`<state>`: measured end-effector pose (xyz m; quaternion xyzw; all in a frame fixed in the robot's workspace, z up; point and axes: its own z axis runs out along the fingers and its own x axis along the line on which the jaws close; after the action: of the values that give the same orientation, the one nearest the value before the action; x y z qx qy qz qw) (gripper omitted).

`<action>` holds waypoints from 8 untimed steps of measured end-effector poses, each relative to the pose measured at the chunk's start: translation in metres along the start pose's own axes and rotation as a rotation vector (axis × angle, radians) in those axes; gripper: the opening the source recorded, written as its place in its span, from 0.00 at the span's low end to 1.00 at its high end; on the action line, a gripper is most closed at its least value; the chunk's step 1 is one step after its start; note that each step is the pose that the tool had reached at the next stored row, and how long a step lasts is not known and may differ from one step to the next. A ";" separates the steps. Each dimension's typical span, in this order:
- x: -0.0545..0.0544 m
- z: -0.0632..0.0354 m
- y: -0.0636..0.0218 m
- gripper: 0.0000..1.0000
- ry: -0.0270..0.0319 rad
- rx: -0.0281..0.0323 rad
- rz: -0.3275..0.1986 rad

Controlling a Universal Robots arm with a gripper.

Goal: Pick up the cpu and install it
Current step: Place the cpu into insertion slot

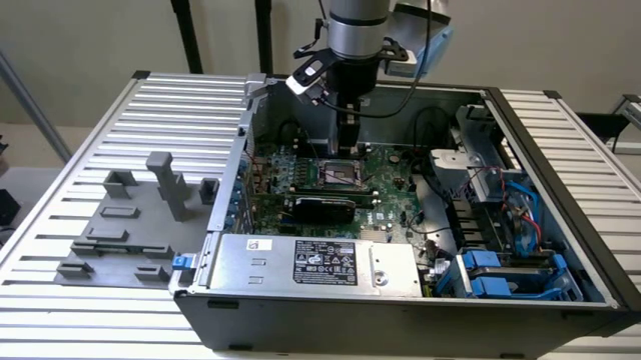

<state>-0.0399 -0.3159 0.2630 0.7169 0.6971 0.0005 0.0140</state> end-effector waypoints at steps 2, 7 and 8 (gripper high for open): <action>0.001 0.0037 0.0004 0.55 -0.0002 0.0001 -0.001; 0.001 0.0127 0.0009 0.55 -0.0001 0.0000 -0.006; 0.001 0.0145 0.0010 0.55 0.0000 -0.0001 -0.008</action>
<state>-0.0385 -0.3152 0.2485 0.7141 0.6999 0.0005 0.0140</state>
